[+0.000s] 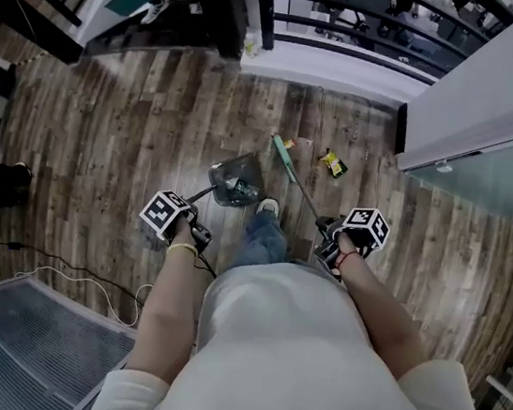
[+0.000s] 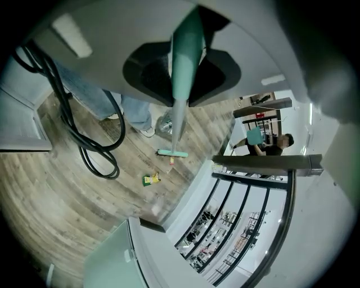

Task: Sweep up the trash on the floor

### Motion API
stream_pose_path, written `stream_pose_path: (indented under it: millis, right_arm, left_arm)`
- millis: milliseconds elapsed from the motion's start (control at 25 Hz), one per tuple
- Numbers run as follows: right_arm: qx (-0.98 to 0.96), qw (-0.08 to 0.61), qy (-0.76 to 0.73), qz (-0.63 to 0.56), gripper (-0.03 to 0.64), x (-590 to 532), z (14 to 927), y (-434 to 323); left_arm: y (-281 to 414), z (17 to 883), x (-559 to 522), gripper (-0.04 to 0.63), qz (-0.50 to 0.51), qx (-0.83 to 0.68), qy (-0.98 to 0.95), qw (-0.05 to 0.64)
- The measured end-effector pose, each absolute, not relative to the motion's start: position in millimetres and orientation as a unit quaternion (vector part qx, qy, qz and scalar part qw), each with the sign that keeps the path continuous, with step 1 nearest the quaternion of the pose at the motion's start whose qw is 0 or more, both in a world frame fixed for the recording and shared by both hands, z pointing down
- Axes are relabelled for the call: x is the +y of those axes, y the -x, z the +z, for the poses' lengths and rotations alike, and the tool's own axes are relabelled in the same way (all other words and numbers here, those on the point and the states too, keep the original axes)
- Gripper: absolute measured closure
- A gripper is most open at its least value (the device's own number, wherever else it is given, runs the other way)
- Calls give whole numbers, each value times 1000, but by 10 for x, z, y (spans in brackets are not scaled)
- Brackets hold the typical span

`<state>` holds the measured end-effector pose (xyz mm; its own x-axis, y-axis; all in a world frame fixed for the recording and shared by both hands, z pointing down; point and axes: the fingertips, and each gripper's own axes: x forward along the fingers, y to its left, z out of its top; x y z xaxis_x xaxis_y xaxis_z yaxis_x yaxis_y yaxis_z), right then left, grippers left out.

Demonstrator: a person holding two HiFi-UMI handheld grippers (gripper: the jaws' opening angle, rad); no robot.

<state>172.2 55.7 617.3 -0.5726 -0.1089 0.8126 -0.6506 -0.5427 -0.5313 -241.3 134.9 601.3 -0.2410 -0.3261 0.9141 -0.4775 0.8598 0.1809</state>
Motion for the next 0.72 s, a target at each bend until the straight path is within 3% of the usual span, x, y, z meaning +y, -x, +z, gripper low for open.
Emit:
stream_pose_path:
  millis: [720]
  right_arm:
    - [-439, 139, -470, 753, 522, -307, 6200, -1456]
  left_arm:
    - [2821, 6198, 380, 508, 101, -768, -286, 565]
